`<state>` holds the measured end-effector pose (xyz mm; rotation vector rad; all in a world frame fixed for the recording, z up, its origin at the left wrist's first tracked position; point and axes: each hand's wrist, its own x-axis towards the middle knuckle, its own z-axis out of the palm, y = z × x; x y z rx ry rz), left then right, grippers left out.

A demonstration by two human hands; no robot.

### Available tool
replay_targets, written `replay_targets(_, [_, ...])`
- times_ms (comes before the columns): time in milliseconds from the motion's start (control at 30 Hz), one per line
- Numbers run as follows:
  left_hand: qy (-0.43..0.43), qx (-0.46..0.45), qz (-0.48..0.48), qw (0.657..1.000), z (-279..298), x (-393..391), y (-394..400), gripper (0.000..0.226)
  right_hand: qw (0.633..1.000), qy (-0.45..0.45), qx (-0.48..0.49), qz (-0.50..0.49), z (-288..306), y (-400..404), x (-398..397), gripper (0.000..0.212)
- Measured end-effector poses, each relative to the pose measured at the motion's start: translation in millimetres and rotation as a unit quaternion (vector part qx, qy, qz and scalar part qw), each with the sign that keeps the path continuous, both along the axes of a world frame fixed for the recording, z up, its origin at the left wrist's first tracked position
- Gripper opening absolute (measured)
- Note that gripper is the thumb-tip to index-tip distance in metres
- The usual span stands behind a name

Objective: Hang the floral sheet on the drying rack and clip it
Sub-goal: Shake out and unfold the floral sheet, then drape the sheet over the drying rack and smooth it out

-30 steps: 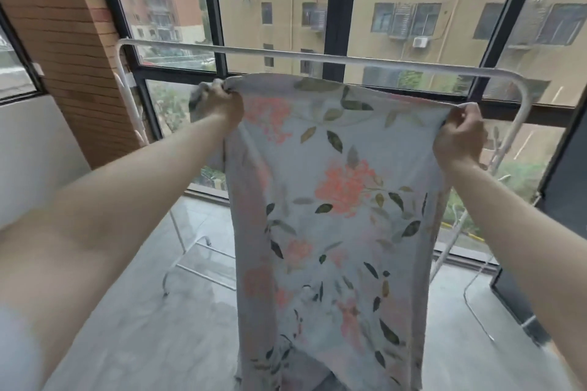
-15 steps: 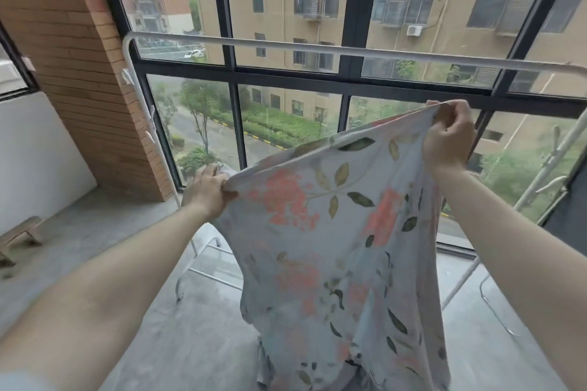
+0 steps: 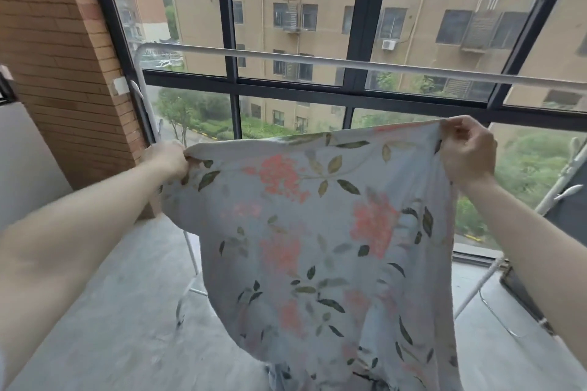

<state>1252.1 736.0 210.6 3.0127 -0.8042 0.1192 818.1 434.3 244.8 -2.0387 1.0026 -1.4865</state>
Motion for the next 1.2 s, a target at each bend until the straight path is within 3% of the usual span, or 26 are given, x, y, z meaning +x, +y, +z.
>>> replay_targets(100, [0.051,0.041,-0.092,0.994,14,-12,-6,0.067,0.997,0.041,0.012,0.067,1,25,29,0.022])
replay_targets(167, [0.125,-0.018,-0.222,0.967,23,-45,-29,0.096,0.992,0.060,0.012,0.109,4,42,54,0.018])
replay_targets(233, [0.176,-0.068,-0.321,0.928,25,-92,-54,0.107,0.986,0.068,0.011,0.153,11,64,79,0.012])
replay_targets(300, [0.208,-0.129,-0.376,0.894,20,-125,-76,0.080,0.979,0.075,-0.001,0.188,18,84,98,0.009])
replay_targets(367, [0.251,-0.240,-0.375,0.860,15,-136,-89,0.023,0.978,0.078,-0.003,0.194,20,96,106,0.010])
replay_targets(467, [0.305,-0.356,-0.331,0.819,18,-140,-99,0.035,0.977,0.080,0.052,0.190,3,90,94,0.014])
replay_targets(534, [0.305,-0.386,-0.331,0.806,24,-147,-100,0.039,0.967,0.116,0.117,0.195,-30,86,79,0.017])
replay_targets(801, [0.284,-0.332,-0.419,0.796,42,-192,-106,0.036,0.855,0.301,0.372,0.200,-235,118,40,0.088])
replay_targets(901, [0.280,-0.338,-0.422,0.793,47,-195,-112,0.032,0.829,0.272,0.467,0.146,-272,106,14,0.094])
replay_targets(967, [0.269,-0.348,-0.429,0.789,53,-195,-111,0.035,0.839,0.271,0.460,0.101,-282,87,7,0.087])
replay_targets(1101, [0.247,-0.363,-0.443,0.782,72,-204,-121,0.030,0.859,0.342,0.372,0.082,-266,46,11,0.099])
replay_targets(1201, [0.216,-0.396,-0.433,0.780,92,-203,-131,0.035,0.820,0.434,0.347,0.141,-253,33,19,0.066])
